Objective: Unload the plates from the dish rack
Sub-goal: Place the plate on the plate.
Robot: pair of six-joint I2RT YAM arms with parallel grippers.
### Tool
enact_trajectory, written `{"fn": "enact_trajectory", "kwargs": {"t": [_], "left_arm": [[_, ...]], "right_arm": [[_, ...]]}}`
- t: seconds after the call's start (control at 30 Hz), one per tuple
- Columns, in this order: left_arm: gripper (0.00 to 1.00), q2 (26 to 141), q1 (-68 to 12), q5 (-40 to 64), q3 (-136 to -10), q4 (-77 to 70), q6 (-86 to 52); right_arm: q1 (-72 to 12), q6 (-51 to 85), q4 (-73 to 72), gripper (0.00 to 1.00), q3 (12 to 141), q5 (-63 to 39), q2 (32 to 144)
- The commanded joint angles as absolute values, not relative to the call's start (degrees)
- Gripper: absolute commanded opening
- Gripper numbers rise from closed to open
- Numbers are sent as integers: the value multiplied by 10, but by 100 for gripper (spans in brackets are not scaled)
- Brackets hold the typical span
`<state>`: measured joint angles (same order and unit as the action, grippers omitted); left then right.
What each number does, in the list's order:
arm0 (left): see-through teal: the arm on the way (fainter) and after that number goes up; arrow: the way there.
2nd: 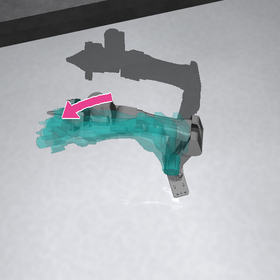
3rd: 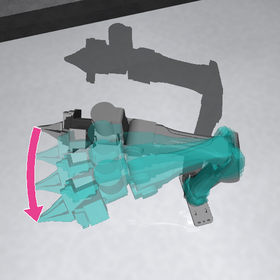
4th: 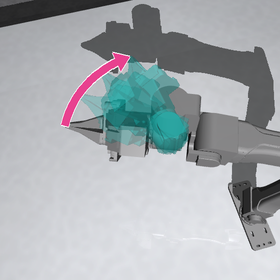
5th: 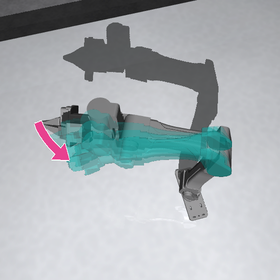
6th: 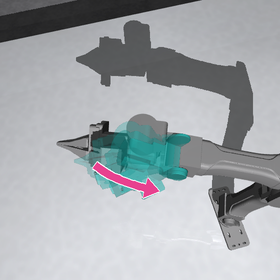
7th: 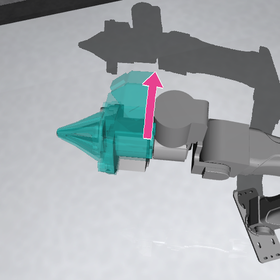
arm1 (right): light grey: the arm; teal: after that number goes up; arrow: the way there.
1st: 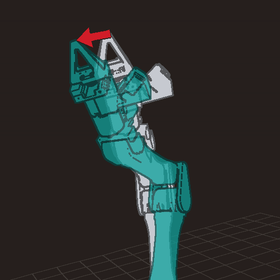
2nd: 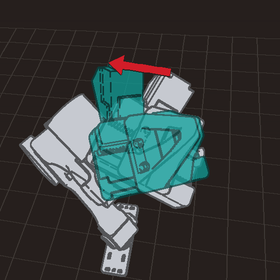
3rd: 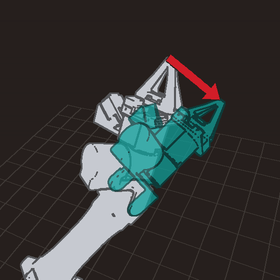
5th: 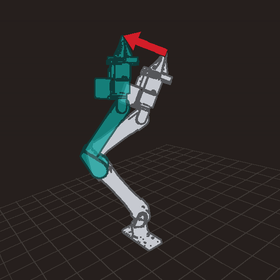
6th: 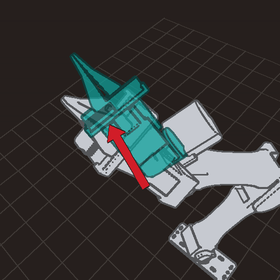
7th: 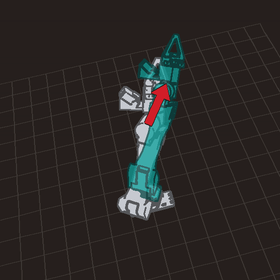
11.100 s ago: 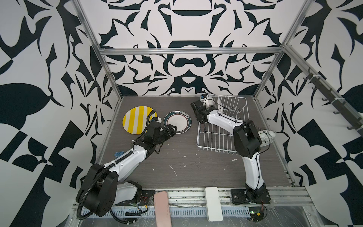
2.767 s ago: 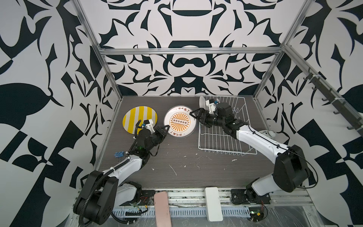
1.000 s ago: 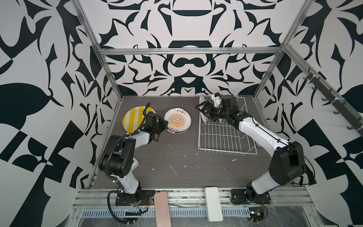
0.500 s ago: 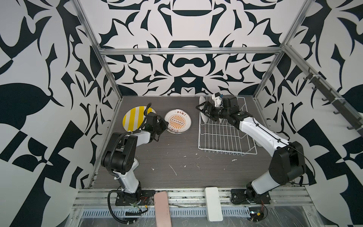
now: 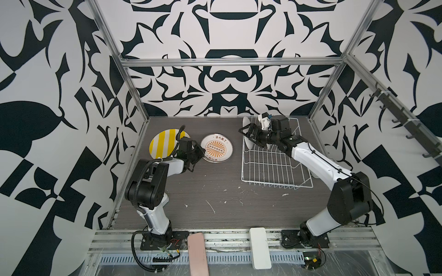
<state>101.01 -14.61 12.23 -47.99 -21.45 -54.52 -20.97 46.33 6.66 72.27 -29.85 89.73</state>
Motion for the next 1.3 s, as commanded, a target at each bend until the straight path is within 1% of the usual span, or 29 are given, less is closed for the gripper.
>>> {"fn": "enact_trajectory", "kwargs": {"t": [0.0, 0.27, 0.53, 0.7, 1.27], "left_arm": [[0, 1014, -142, 129, -499, -235, -548], [0, 1018, -139, 131, -501, -235, -552], [7, 1021, -138, 130, -500, -234, -554], [8, 1018, -138, 131, -500, -232, -554], [18, 1012, -138, 133, -500, -226, -554]], "right_arm": [[-207, 452, 63, 99, 745, -307, 890], [-205, 452, 63, 99, 745, -307, 892], [-203, 452, 65, 99, 745, -309, 890], [-202, 452, 66, 99, 745, -309, 889], [-201, 452, 68, 99, 741, -307, 882]]}}
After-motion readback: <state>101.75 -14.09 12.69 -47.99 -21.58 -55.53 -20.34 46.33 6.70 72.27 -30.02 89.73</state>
